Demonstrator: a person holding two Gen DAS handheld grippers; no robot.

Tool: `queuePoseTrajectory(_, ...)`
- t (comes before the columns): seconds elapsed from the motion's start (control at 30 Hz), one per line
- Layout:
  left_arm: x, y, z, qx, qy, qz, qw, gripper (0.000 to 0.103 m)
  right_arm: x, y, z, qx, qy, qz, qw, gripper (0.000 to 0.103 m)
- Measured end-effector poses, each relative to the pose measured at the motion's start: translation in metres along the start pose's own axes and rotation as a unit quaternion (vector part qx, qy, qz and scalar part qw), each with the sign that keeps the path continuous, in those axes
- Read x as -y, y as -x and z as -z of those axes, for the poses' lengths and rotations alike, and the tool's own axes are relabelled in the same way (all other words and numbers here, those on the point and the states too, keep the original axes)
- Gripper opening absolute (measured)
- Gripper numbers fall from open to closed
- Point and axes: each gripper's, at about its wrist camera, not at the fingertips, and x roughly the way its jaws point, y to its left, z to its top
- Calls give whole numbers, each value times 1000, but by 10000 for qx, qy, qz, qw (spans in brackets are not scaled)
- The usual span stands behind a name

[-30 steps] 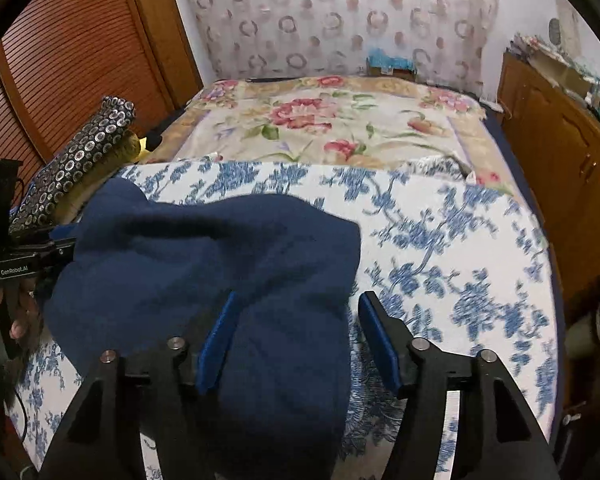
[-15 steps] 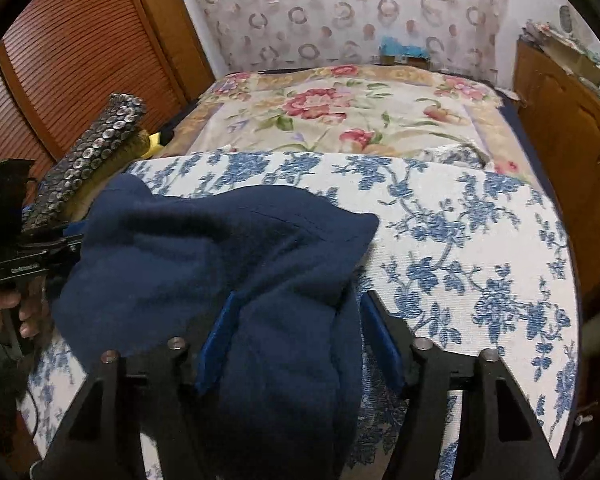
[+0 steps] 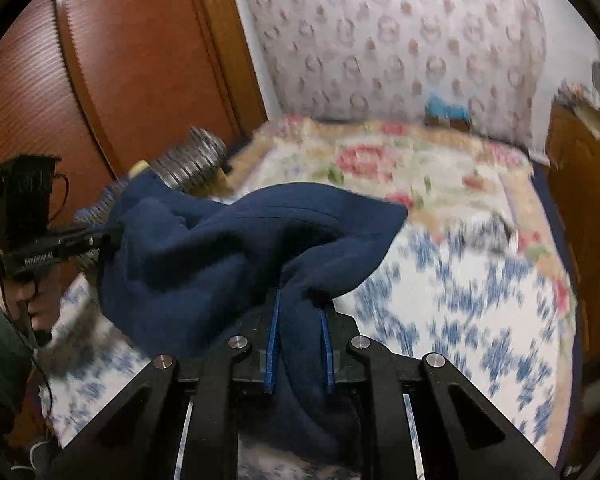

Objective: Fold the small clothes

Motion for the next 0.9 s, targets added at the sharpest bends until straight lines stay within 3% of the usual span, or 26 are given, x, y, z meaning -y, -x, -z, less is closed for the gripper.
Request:
queuePoseTrajectory(0.23,-25,77,-14,924,201,-492,9943,11,-50,13,-75,494,851,-218,9949,17)
queuePoseTrajectory(0.47,-79,127,6,1412,830,-1253,9785,11,-122,-50,-167,317,1798,-509,9819,17)
queuePoseTrajectory(0.57,-110,131,27,1366,1203,-1508,9717,11,-155,-98,-194,78,2217,-673,9728,17)
queuePoseTrajectory(0.7,-153,111,58,925,1733,-1844,9630,11,-187,-182,-206,-334,2489,-686,9655,17)
queuePoseTrajectory(0.77,-156,106,71,796,1822,-1865,9621,11,-191,-219,-206,-516,2265,-627,9706,17)
queuePoseTrajectory(0.9,-157,101,77,664,1712,-1940,9637,13,-187,-255,-220,-431,1678,-354,9842,18)
